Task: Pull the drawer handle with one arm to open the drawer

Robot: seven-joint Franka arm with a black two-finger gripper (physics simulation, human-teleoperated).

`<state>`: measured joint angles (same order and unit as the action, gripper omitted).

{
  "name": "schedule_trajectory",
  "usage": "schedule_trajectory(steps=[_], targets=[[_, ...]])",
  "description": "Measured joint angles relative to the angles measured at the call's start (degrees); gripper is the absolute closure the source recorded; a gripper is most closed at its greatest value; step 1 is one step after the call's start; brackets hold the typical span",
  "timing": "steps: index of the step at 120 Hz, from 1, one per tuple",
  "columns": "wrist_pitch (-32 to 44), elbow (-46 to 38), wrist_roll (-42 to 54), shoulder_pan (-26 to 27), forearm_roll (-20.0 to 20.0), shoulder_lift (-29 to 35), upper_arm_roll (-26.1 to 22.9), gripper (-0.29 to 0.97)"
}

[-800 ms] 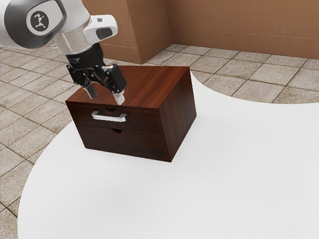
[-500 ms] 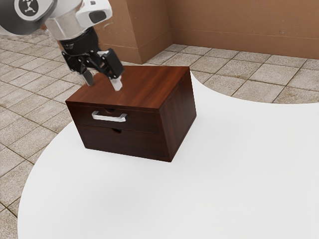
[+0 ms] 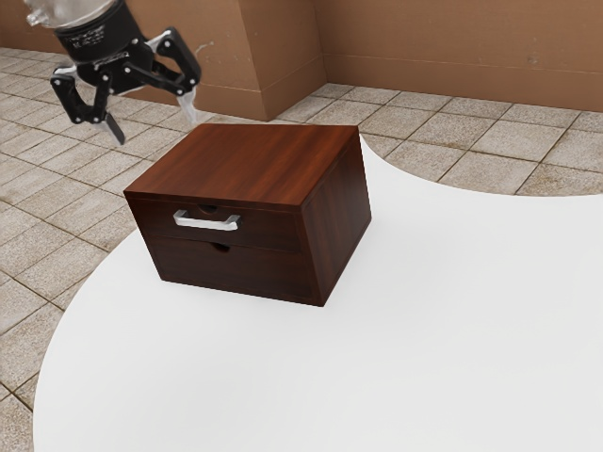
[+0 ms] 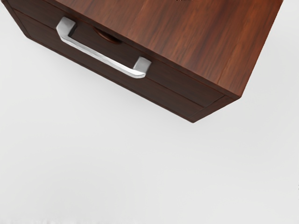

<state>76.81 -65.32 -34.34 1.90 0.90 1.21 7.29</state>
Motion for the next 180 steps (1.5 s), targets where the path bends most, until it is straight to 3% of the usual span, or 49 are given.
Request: schedule_trajectory(steps=[32,38,48,66,105,180], targets=[[-0.9,-0.7,-17.4,-0.8,0.1,-0.1,0.7,0.00],[0.2,-3.9,-19.8,-0.8,0.0,0.8,1.0,0.00],[6.1,-15.0,-23.0,-1.0,0.0,5.2,1.2,0.00],[16.5,-27.2,-27.4,-1.5,0.0,8.0,3.8,0.00],[31.3,-39.6,-34.9,-1.7,2.3,12.3,6.5,0.00],[47.6,-48.2,-42.4,-1.7,2.2,12.3,8.7,0.07]])
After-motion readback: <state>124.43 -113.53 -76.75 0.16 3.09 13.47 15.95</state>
